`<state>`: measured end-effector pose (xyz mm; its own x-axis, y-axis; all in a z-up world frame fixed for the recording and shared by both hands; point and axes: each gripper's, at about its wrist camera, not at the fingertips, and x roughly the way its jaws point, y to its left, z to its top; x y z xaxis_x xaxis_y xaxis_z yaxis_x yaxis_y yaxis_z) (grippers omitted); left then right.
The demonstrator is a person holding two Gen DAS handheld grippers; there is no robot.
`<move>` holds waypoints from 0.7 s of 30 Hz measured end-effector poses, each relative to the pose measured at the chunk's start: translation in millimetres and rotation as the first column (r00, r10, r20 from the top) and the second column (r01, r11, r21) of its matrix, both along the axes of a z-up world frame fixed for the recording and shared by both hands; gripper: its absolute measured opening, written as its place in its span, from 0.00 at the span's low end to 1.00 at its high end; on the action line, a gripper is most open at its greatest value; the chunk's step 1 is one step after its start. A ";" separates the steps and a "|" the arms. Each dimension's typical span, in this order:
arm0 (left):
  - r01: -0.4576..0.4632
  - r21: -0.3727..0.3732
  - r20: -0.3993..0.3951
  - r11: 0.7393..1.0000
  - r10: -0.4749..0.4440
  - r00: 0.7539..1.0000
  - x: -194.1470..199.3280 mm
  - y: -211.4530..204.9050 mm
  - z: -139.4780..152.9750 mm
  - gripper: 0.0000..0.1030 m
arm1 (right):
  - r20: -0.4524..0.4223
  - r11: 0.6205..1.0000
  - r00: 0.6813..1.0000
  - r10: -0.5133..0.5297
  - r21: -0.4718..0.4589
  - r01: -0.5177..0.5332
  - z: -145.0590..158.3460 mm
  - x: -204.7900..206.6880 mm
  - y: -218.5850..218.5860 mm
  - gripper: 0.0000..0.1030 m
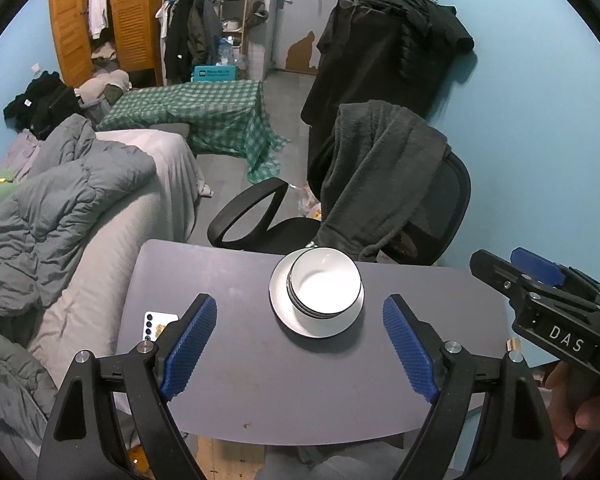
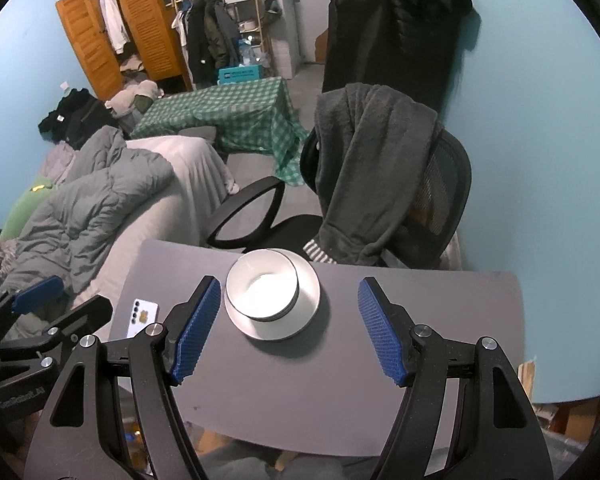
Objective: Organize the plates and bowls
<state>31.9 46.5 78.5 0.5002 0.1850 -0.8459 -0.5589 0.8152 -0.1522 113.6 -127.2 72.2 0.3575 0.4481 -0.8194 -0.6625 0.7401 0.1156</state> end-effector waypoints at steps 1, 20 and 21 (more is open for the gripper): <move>0.002 -0.002 0.001 1.000 -0.002 1.000 0.0 -0.3 0.3 0.84 | 0.002 1.000 1.000 0.000 -0.001 0.000 0.6 -0.7 0.0 0.69; -0.008 -0.014 -0.005 1.000 0.008 1.000 3.0 2.5 1.5 0.84 | -0.001 1.000 1.000 -0.008 -0.003 0.008 -0.8 0.0 -2.1 0.69; -0.009 -0.014 -0.007 1.000 0.009 1.000 3.4 2.6 1.3 0.84 | -0.001 1.000 1.000 -0.009 -0.001 0.009 -0.9 0.0 -1.8 0.69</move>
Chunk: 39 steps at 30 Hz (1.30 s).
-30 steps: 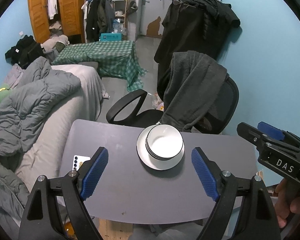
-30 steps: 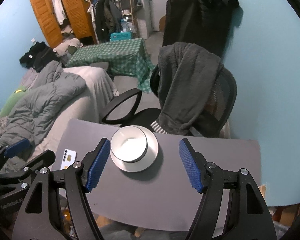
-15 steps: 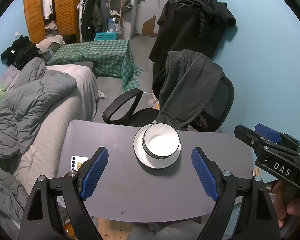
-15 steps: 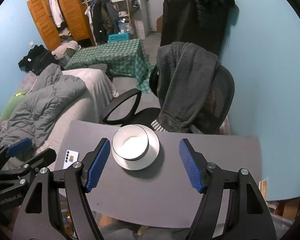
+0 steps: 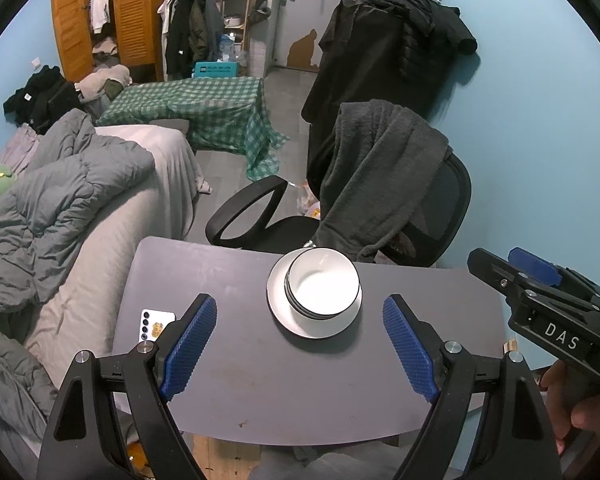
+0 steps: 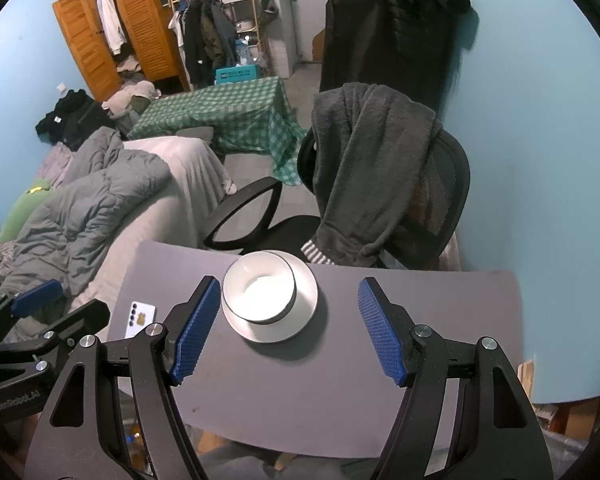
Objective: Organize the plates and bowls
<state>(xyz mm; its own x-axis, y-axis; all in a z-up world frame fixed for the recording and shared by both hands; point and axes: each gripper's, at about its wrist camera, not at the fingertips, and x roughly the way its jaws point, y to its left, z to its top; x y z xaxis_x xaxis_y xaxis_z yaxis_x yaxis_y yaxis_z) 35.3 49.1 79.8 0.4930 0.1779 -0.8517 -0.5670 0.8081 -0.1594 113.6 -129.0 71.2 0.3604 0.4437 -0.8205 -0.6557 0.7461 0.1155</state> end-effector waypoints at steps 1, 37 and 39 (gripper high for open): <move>-0.001 -0.002 0.000 1.000 0.001 1.000 1.0 0.2 0.0 0.84 | 0.001 1.000 1.000 0.001 0.001 -0.001 0.3 -0.1 -0.3 0.69; 0.006 -0.025 -0.046 1.000 -0.007 0.999 12.3 -3.5 -3.5 0.84 | 0.005 1.000 1.000 0.010 -0.008 -0.010 2.2 7.4 9.9 0.69; 0.006 -0.022 -0.043 1.000 -0.007 0.999 11.2 -5.3 -1.9 0.84 | 0.002 1.000 1.000 0.011 -0.009 -0.011 2.1 7.4 9.9 0.69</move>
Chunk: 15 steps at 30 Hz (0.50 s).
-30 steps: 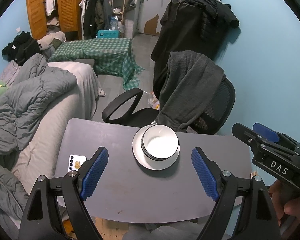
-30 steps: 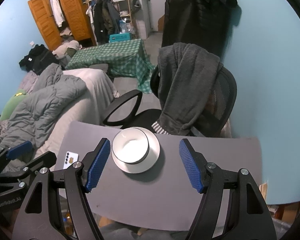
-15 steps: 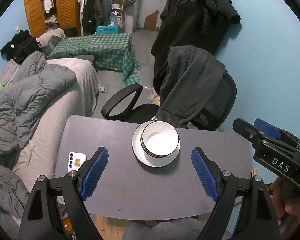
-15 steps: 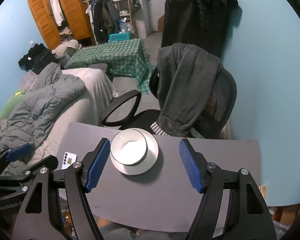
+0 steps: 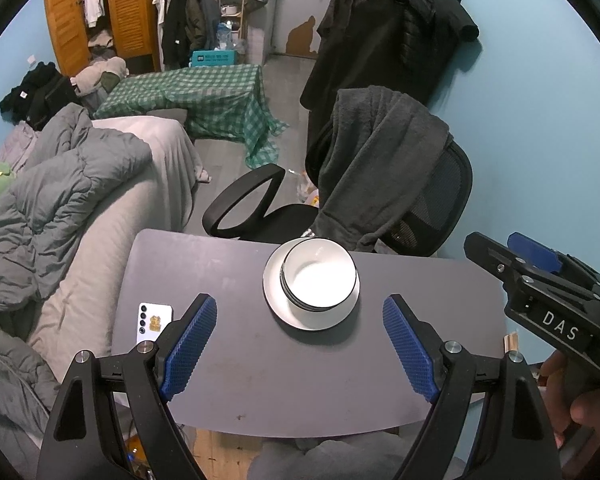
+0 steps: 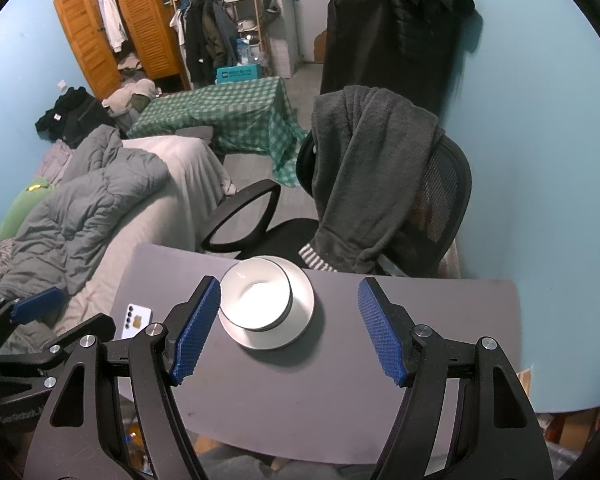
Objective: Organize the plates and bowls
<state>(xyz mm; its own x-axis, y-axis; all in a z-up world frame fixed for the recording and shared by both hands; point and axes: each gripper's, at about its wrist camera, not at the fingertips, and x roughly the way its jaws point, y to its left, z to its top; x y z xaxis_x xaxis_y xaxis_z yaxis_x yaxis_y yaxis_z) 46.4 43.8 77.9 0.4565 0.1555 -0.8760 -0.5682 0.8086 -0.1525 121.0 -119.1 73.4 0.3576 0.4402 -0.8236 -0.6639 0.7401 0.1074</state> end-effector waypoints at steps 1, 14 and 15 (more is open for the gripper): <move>0.000 0.002 -0.001 1.000 0.000 1.000 -1.0 0.2 0.7 0.84 | -0.001 1.000 1.000 0.000 0.001 0.000 0.5 -0.2 0.0 0.69; 0.000 -0.001 0.020 1.000 0.000 1.000 -4.0 0.1 2.4 0.84 | 0.000 1.000 1.000 0.001 -0.003 -0.001 -2.1 3.2 -1.8 0.69; -0.001 0.001 0.025 1.000 0.001 1.000 -4.5 -0.1 2.7 0.84 | -0.002 1.000 1.000 0.001 -0.003 -0.001 -2.1 3.4 -1.8 0.69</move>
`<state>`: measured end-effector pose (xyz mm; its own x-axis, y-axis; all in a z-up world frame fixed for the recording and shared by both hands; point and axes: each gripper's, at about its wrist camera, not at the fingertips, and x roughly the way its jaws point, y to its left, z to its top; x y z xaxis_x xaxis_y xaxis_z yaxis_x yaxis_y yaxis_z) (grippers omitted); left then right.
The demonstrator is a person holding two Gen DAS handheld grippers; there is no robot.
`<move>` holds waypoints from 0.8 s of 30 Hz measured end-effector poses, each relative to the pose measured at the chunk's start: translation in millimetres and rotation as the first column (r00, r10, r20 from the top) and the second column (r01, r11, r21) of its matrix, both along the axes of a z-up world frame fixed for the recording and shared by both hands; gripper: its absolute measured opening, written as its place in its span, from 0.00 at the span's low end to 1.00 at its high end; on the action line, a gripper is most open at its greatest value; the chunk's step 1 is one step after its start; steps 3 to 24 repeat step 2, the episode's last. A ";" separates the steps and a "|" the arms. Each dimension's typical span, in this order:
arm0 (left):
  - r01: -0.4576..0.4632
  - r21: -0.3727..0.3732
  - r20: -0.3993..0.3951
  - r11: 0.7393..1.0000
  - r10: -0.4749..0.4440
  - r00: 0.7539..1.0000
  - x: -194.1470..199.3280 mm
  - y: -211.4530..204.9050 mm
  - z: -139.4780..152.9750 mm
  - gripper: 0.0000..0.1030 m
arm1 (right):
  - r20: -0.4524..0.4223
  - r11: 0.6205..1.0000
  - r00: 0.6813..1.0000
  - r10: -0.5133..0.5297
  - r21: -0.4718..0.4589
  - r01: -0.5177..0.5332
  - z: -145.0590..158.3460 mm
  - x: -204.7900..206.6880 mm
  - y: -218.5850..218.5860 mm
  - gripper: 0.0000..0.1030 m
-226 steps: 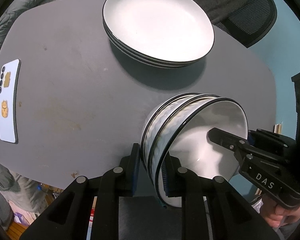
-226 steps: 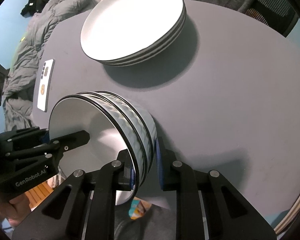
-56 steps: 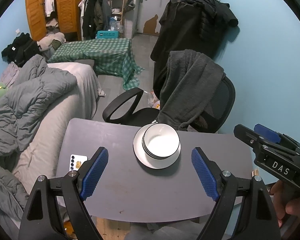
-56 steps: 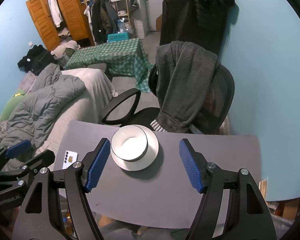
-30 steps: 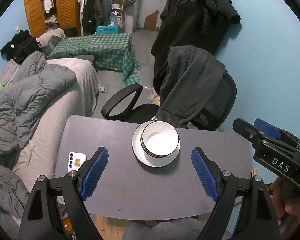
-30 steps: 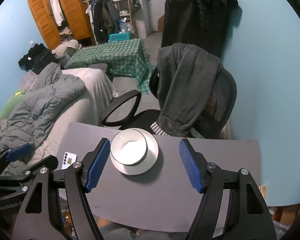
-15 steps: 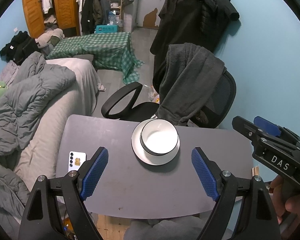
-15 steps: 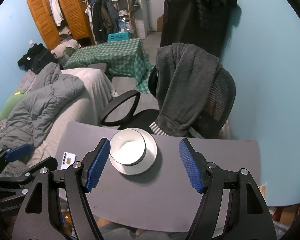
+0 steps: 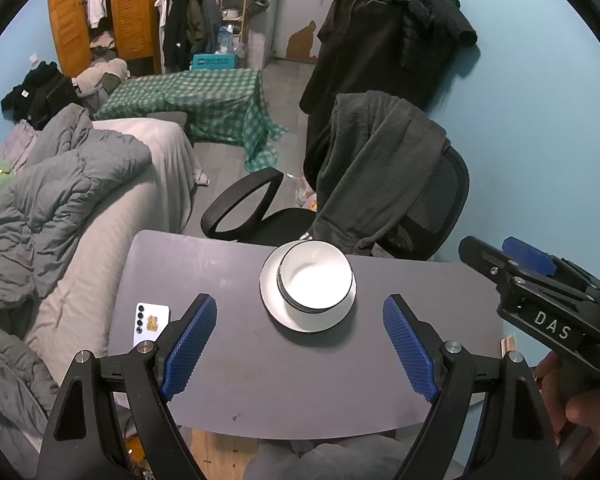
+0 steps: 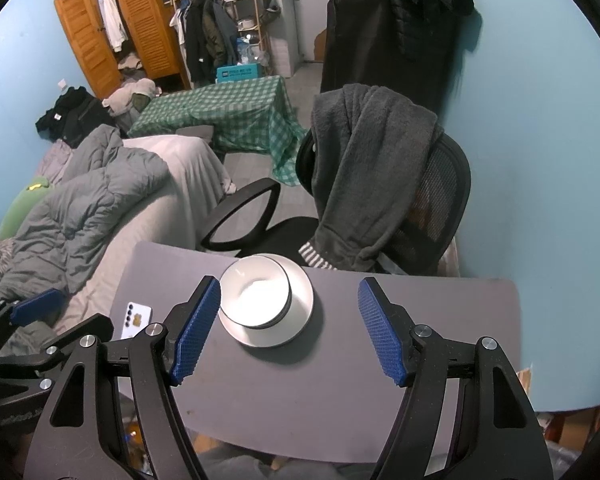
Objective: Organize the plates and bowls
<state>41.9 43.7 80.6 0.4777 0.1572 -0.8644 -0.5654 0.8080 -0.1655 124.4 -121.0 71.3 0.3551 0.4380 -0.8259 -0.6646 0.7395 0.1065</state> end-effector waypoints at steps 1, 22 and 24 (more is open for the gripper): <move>-0.005 0.000 -0.002 1.000 0.005 1.000 0.2 -0.2 0.2 0.84 | 0.000 1.000 1.000 0.000 0.001 0.000 0.1 -0.2 -0.1 0.69; -0.004 -0.004 -0.003 1.000 0.004 1.000 0.3 -0.2 0.1 0.84 | 0.001 1.000 1.000 0.000 0.002 0.000 0.2 -0.2 -0.1 0.69; -0.004 -0.004 -0.003 1.000 0.004 1.000 0.3 -0.2 0.1 0.84 | 0.001 1.000 1.000 0.000 0.002 0.000 0.2 -0.2 -0.1 0.69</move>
